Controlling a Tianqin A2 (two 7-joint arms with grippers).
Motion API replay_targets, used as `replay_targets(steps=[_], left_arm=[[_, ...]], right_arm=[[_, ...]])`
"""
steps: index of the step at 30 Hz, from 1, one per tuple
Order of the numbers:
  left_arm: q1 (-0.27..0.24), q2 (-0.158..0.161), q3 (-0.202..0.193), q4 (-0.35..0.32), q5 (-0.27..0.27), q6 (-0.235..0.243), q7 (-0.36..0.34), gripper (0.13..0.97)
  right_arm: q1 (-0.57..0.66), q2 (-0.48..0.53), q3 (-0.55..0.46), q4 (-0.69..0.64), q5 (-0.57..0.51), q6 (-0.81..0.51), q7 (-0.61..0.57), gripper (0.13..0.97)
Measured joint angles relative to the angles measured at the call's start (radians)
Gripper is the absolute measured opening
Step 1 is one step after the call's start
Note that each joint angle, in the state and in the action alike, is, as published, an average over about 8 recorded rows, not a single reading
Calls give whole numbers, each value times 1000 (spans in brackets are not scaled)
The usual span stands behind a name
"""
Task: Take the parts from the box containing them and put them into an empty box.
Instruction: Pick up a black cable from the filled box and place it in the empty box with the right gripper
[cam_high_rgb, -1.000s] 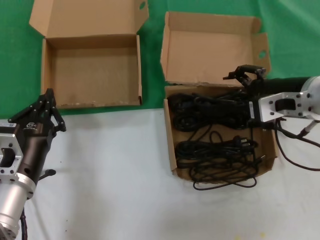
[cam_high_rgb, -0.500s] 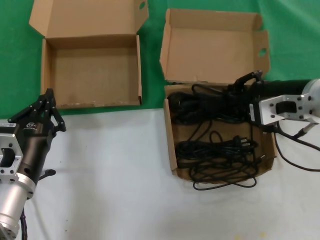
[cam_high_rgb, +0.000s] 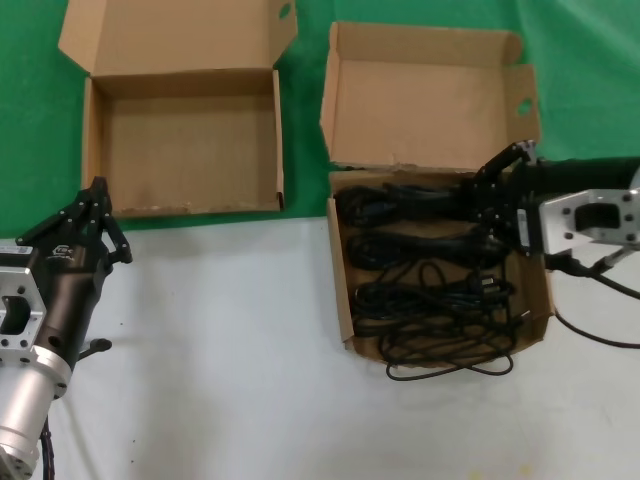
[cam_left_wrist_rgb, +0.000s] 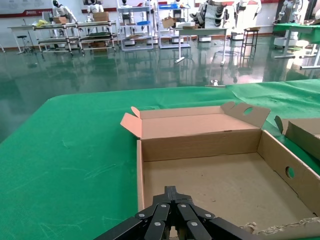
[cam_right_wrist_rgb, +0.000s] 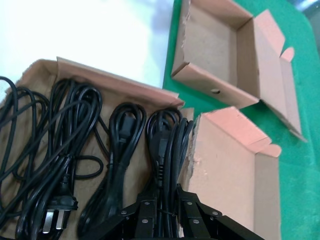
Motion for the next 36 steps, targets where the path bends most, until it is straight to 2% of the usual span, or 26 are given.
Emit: replay_targets(steps=[8, 14, 22, 29, 36], left_arm=[[0, 0, 0, 0, 0, 0, 0, 145], [0, 0, 0, 0, 0, 0, 0, 145], [0, 0, 0, 0, 0, 0, 0, 145], [0, 0, 0, 0, 0, 0, 0, 145], [0, 0, 0, 0, 0, 0, 0, 145]], right_arm=[[-21, 42, 38, 104, 59, -17, 26, 212], [10, -2, 36, 133, 83, -1, 29, 211], [114, -189, -34, 48, 39, 55, 10, 211], [204, -387, -110, -124, -13, 143, -49, 210], [265, -537, -151, -317, -18, 257, -140, 210]])
